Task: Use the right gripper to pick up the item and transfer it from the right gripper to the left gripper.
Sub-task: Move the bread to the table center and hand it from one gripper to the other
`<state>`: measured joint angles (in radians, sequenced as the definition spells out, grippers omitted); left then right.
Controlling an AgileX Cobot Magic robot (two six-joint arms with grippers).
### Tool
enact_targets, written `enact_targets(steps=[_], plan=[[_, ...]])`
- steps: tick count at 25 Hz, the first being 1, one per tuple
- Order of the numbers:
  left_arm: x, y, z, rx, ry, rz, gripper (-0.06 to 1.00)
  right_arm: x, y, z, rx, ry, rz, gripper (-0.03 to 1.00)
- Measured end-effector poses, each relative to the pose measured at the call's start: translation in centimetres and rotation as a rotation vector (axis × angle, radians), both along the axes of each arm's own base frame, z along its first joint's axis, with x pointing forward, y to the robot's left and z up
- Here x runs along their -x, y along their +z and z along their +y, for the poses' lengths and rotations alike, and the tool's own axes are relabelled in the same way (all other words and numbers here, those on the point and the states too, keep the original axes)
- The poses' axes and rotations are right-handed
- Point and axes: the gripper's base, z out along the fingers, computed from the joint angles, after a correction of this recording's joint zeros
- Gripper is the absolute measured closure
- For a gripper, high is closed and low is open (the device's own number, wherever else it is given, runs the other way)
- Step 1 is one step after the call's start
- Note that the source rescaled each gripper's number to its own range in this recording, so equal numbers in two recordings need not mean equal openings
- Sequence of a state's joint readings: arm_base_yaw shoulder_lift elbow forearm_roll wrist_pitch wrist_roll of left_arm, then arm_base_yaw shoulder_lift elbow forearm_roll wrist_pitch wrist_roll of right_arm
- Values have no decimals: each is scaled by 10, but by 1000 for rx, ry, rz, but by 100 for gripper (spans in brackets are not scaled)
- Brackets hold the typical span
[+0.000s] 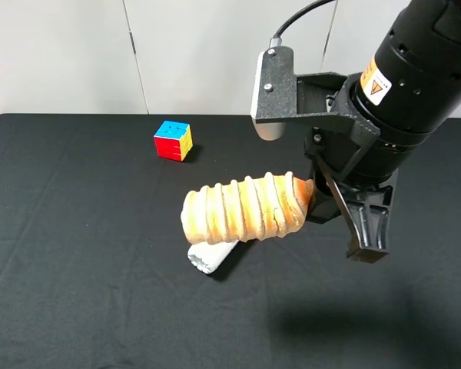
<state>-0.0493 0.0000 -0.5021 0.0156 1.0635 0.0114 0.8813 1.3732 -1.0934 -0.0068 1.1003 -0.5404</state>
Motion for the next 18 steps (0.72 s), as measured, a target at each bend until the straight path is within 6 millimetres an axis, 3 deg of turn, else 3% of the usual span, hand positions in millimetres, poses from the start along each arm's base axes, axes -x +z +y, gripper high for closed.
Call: enact_targets(steps=[10,18], plan=[[-31,40,-8,-72,-164,88,3,1,-1,-2,23,-8,17,95],[-59,37,-25,-119,-457,209,5,2,-1,-2,17,-17,28,95]])
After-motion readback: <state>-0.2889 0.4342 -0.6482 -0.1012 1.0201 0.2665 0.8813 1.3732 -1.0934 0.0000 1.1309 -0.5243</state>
